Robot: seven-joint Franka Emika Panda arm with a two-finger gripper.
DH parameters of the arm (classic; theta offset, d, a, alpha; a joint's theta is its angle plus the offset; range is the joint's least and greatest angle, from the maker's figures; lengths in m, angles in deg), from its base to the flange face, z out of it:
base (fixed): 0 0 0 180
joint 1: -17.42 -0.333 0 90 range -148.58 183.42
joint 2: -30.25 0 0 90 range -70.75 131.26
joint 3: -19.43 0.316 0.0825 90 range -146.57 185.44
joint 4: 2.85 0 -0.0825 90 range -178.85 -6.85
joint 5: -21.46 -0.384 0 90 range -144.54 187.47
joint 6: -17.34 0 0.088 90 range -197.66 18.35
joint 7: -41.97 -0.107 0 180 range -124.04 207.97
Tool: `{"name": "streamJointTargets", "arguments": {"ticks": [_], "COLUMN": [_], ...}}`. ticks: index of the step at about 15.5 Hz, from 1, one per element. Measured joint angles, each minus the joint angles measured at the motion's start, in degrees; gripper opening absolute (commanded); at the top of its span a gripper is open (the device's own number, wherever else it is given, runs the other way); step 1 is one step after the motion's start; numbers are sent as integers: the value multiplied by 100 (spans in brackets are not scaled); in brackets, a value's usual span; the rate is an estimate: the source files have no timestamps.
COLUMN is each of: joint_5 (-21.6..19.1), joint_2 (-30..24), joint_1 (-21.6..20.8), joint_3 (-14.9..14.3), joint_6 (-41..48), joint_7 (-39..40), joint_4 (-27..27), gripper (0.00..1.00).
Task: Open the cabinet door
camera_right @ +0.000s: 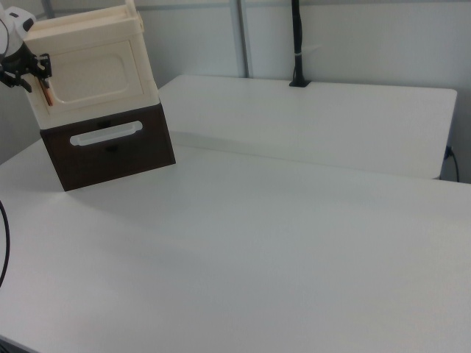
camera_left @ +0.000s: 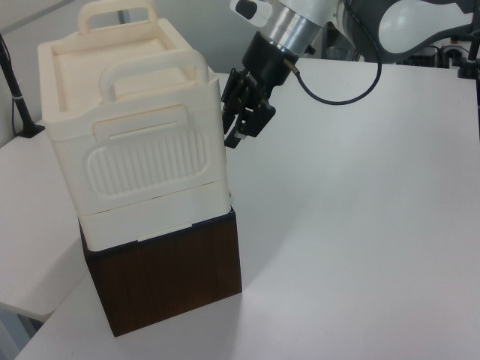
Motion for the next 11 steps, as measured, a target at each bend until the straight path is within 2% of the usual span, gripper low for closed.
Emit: {"name": "streamJointTargets", "arguments": {"ticks": [8, 11], "joint_5": [8, -22], "joint_2": [0, 0], "joint_1": [3, 5], "joint_3": [-40, -50], "joint_6": [-15, -16], "joint_7": [-153, -207], "joint_4": [0, 0], "gripper": [29, 22]}}
